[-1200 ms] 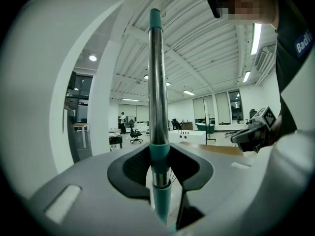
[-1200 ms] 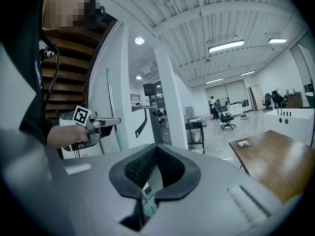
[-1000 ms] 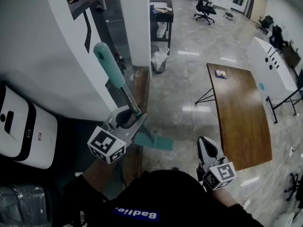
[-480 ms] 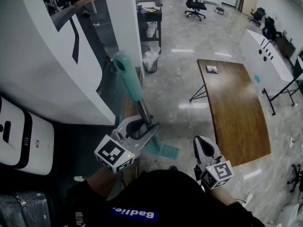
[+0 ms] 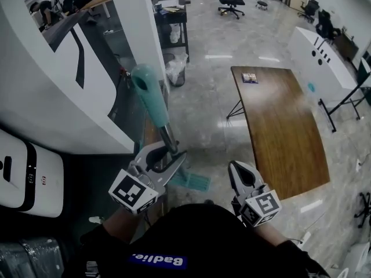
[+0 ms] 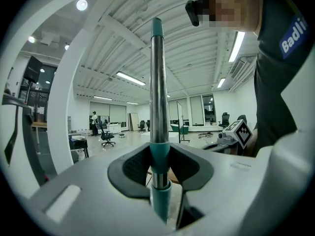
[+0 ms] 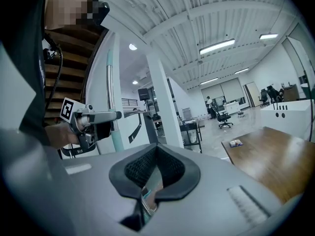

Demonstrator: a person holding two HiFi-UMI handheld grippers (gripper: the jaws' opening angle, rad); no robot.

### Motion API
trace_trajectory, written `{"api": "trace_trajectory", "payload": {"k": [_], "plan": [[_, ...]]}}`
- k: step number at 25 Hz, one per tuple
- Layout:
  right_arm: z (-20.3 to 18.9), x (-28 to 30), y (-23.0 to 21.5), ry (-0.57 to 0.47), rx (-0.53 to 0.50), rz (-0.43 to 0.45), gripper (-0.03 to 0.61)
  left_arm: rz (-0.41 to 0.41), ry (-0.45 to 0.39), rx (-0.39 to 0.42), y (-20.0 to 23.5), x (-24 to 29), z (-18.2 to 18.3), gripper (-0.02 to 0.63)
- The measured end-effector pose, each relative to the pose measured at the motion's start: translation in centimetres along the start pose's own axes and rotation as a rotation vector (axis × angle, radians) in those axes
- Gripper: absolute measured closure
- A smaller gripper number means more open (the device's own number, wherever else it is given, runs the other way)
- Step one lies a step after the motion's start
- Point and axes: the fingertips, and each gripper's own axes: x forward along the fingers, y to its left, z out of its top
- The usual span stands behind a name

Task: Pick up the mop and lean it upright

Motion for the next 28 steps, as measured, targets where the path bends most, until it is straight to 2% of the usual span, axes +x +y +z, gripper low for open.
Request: {"api": "trace_trajectory", "payload": {"k": [13,21,28], "plan": [[-0.6,-0.2,-7.0,0.023,0.040,0.054,0.572,0.113,0.003,-0.023,0.0,5.5,0.7,0.482],[-0.5,2.4,-10.2,0.031,0.029,0.012,0.572,0.074,-0.028,-0.048,2.5,9.1,0.3,0.480],[0.9,8.9,-11.6,0.050,0.032,-0.051,0.572,0.002,-0.041,-0.077,8.4,11.5,-0.4,0.482]]}}
